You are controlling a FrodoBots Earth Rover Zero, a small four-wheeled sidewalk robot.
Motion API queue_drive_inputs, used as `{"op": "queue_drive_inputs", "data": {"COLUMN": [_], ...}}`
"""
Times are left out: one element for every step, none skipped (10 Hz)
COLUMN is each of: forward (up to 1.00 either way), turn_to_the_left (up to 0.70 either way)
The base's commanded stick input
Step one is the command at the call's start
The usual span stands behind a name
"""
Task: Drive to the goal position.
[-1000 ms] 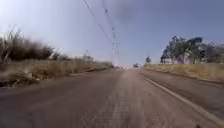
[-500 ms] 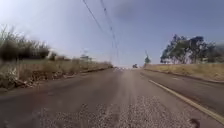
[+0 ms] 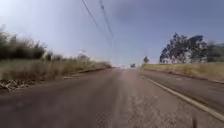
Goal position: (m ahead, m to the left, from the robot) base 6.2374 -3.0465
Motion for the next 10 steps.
{"op": "queue_drive_inputs", "data": {"forward": [1.0, 1.0, 1.0, 1.0, 1.0, 1.0, 1.0, 1.0, 1.0, 1.0], "turn_to_the_left": [0.0, 0.0, 0.0, 0.0, 0.0, 0.0, 0.0, 0.0, 0.0, 0.0]}}
